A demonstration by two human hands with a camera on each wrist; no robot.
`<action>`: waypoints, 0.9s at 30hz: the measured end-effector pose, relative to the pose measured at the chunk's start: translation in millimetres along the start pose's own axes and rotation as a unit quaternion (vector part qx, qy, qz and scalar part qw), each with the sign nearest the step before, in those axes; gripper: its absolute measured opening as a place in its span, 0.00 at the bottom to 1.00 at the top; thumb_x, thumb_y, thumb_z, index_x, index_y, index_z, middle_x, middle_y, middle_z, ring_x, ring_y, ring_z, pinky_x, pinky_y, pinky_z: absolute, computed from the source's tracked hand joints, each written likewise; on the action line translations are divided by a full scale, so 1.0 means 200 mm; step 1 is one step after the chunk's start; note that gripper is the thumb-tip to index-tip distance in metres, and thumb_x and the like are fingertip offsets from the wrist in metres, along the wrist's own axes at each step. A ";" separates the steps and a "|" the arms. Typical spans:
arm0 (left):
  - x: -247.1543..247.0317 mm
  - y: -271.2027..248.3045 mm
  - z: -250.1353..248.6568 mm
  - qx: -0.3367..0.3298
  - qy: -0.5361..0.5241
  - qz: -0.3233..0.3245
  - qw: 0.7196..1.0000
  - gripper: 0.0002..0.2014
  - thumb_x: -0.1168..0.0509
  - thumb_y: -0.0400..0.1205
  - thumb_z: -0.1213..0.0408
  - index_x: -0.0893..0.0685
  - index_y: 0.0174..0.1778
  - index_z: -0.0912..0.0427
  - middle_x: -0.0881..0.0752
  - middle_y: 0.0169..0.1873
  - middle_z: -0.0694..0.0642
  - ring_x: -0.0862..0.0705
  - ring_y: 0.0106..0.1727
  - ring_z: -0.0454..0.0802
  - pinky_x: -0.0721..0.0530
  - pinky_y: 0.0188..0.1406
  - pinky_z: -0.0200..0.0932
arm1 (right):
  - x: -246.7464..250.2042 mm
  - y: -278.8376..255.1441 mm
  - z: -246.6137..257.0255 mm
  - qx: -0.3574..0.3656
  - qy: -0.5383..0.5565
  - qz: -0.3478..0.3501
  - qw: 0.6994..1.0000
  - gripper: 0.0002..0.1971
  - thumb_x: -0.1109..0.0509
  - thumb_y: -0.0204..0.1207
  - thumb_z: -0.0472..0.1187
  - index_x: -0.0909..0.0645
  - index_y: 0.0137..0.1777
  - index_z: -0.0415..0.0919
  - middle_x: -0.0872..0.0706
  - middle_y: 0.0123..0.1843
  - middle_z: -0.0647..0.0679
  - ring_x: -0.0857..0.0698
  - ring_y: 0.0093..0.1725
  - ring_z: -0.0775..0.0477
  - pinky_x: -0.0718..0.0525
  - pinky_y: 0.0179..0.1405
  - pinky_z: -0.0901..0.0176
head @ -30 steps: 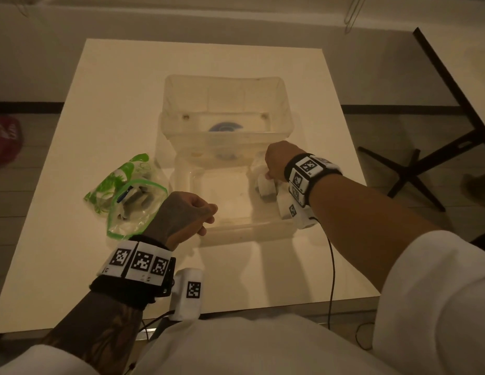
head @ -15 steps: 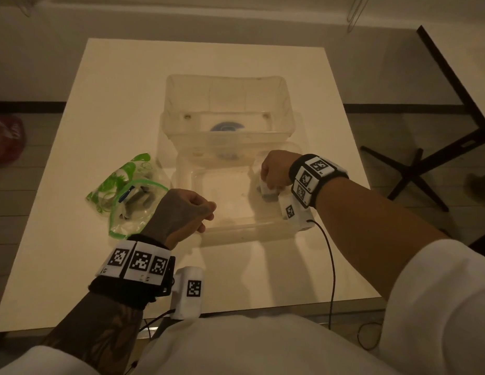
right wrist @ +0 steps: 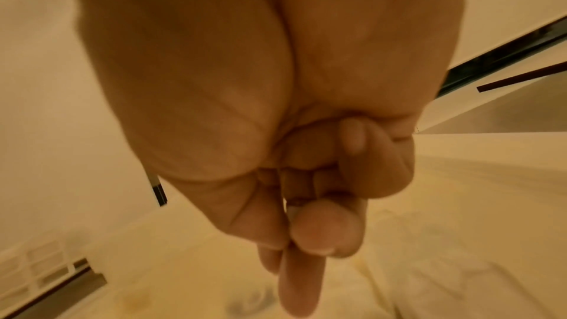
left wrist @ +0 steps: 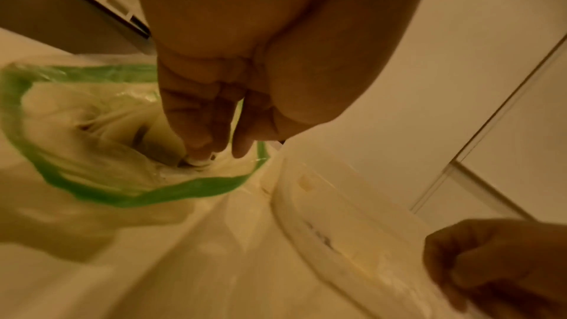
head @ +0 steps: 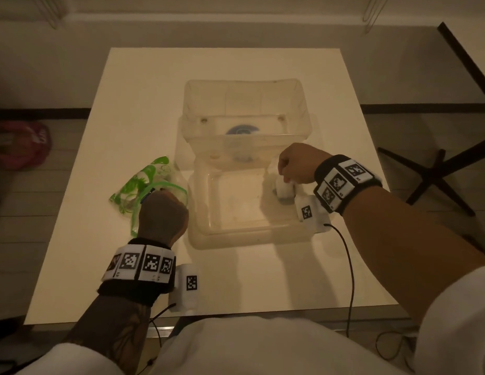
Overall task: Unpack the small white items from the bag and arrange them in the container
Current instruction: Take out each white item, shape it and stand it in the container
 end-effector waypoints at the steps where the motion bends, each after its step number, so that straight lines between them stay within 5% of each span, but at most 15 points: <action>1: -0.02 0.01 0.02 0.000 0.028 0.006 1.000 0.12 0.46 0.85 0.70 0.18 0.56 0.70 0.16 0.47 0.60 0.17 0.54 0.59 0.22 0.54 0.46 | 0.00 -0.02 0.01 0.007 0.019 -0.010 1.000 0.06 0.30 0.75 0.32 0.14 0.49 0.38 0.12 0.49 0.45 0.15 0.48 0.47 0.17 0.47 0.56; 5: -0.09 0.09 0.10 -0.020 0.127 -0.001 0.992 0.17 0.44 0.84 0.71 0.24 0.69 0.68 0.22 0.67 0.67 0.24 0.70 0.62 0.28 0.71 0.51 | -0.04 -0.07 0.10 0.049 0.063 -0.012 0.997 0.05 0.32 0.76 0.34 0.15 0.44 0.42 0.14 0.44 0.50 0.19 0.39 0.56 0.26 0.33 0.66; 16: -0.15 0.18 0.17 0.014 0.175 0.041 0.984 0.21 0.32 0.76 0.66 0.24 0.66 0.65 0.17 0.61 0.60 0.17 0.63 0.58 0.20 0.62 0.47 | -0.12 -0.11 0.20 0.075 0.044 0.019 0.996 0.04 0.31 0.75 0.38 0.16 0.42 0.44 0.13 0.41 0.51 0.18 0.37 0.57 0.26 0.31 0.65; 20: -0.14 0.14 0.17 -0.002 0.183 0.043 0.982 0.13 0.38 0.80 0.66 0.19 0.60 0.64 0.14 0.56 0.61 0.15 0.58 0.59 0.18 0.53 0.48 | -0.12 -0.11 0.21 0.067 0.046 0.032 0.996 0.05 0.33 0.76 0.38 0.16 0.41 0.43 0.11 0.39 0.51 0.15 0.37 0.56 0.22 0.34 0.64; 24: -0.12 0.15 0.19 -0.022 0.123 -0.002 0.992 0.14 0.43 0.85 0.67 0.19 0.63 0.65 0.16 0.61 0.61 0.17 0.63 0.58 0.22 0.63 0.48 | -0.13 -0.11 0.21 0.065 0.038 0.038 0.996 0.04 0.33 0.76 0.38 0.16 0.43 0.43 0.11 0.40 0.51 0.15 0.40 0.55 0.21 0.36 0.63; 27: -0.11 0.13 0.17 -0.019 0.031 0.031 0.999 0.13 0.45 0.84 0.70 0.17 0.57 0.65 0.14 0.56 0.60 0.15 0.58 0.57 0.17 0.60 0.49 | -0.14 -0.11 0.22 0.072 0.032 0.037 0.996 0.03 0.31 0.76 0.40 0.16 0.45 0.43 0.12 0.40 0.51 0.15 0.41 0.52 0.20 0.39 0.62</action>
Point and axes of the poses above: each hand's wrist, its own y-axis towards the middle knuckle, its own x-axis out of the back of the hand, z = x × y, the point moved 1 cm from there along y, towards the middle knuckle
